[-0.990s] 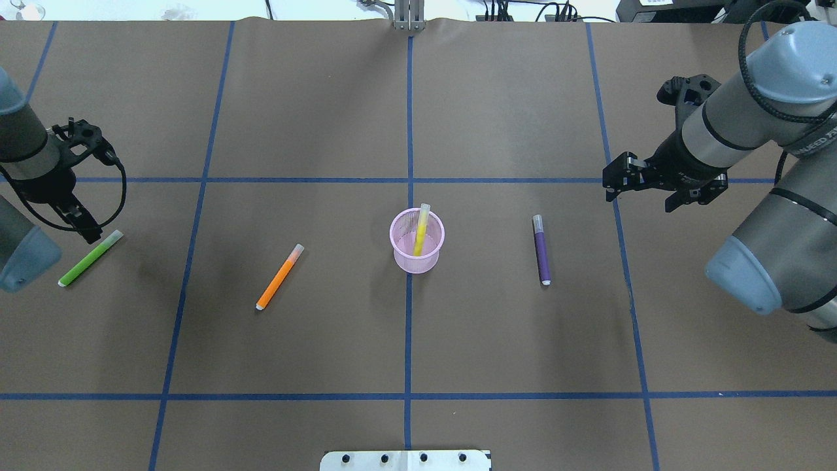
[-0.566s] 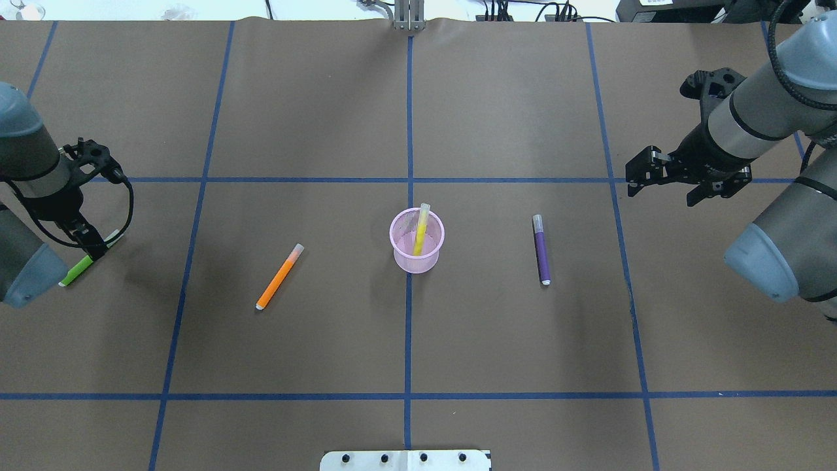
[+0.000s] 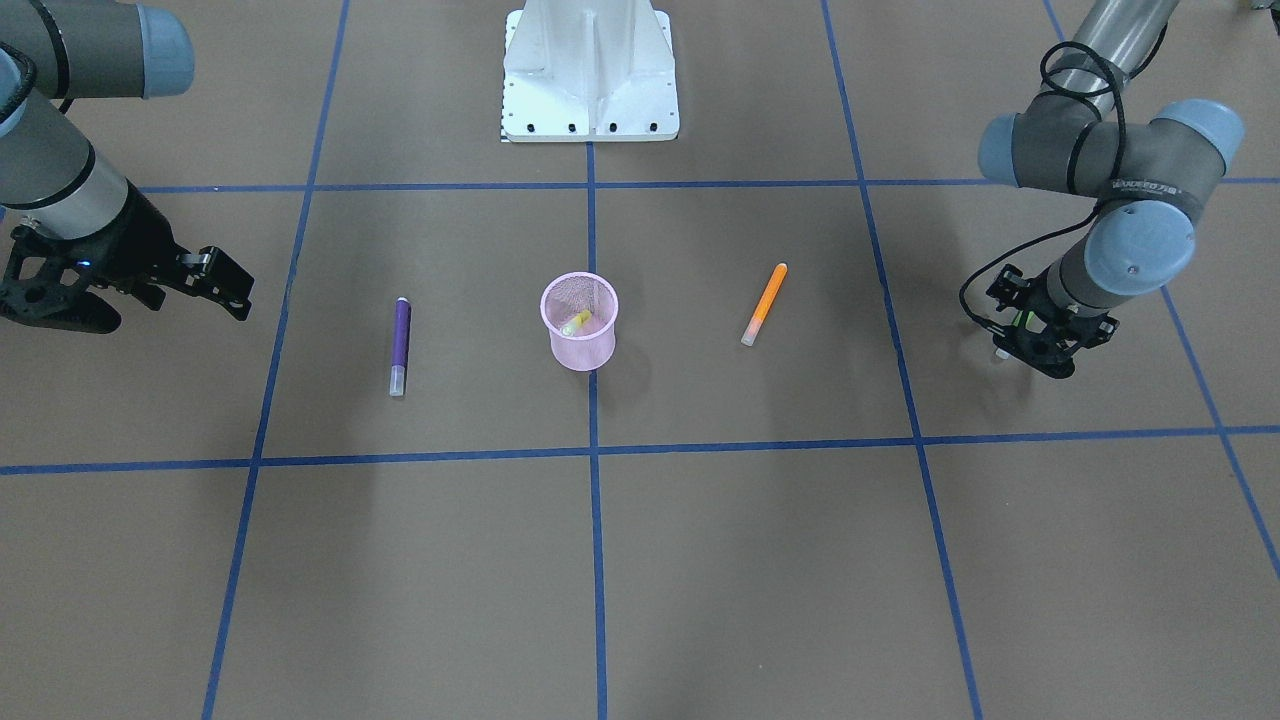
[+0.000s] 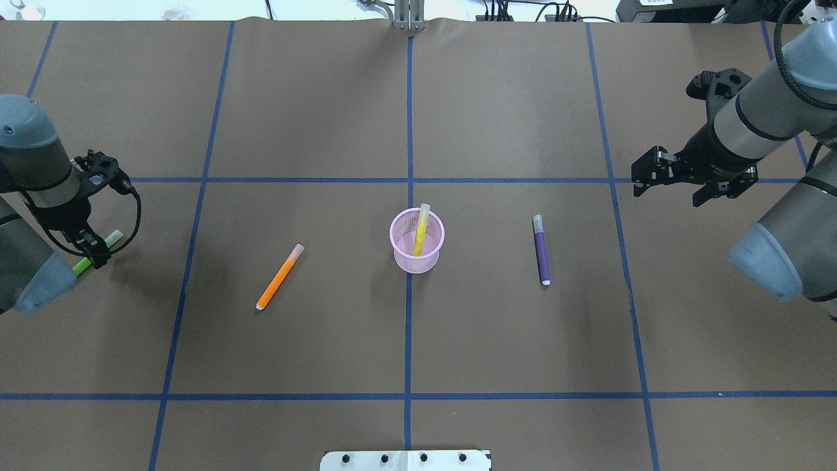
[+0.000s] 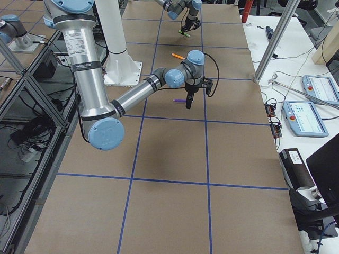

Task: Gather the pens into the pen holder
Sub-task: 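Lift the green marker with the left gripper and carry it toward the cup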

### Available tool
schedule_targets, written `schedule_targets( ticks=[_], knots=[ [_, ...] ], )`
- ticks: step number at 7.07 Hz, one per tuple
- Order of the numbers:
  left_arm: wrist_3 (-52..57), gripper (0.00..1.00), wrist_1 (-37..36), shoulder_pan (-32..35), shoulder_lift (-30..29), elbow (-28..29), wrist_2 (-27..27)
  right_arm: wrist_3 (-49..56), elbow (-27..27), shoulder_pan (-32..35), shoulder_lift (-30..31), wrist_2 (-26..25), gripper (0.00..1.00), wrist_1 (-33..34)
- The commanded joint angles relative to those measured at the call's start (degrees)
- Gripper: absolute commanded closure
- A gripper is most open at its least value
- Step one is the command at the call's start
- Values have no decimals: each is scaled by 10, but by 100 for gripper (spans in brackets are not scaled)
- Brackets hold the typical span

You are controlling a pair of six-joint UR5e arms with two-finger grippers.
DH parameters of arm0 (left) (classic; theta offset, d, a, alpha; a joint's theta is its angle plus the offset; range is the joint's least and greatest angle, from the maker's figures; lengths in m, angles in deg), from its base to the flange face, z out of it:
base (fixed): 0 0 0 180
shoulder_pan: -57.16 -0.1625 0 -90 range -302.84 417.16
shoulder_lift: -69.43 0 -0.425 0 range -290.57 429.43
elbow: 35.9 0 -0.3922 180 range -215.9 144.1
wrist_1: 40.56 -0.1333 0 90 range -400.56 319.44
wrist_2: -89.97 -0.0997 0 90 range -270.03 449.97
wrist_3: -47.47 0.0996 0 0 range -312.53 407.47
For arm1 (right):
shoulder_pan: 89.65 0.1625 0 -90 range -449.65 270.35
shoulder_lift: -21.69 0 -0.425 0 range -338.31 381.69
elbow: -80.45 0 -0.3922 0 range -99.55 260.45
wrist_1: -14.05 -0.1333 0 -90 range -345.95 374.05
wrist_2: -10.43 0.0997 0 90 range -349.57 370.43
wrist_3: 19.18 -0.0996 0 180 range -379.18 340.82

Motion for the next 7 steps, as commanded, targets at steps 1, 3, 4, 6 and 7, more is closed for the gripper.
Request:
schedule_targets(
  ticks=[1, 3, 4, 6, 7],
  knots=[
    [-2, 33, 0, -1, 0, 1, 0, -1, 0, 0, 1, 0, 0, 0],
    [-1, 40, 0, -1, -1, 6, 0, -1, 1, 0, 1, 0, 0, 0],
    [0, 51, 0, -1, -2, 8, 0, -2, 1, 0, 1, 0, 0, 0],
    [0, 86, 0, -1, -1, 8, -2, -2, 1, 0, 1, -1, 0, 0],
    [0, 100, -1, 0, 0, 3, 1, -2, 1, 0, 1, -1, 0, 0]
  ],
)
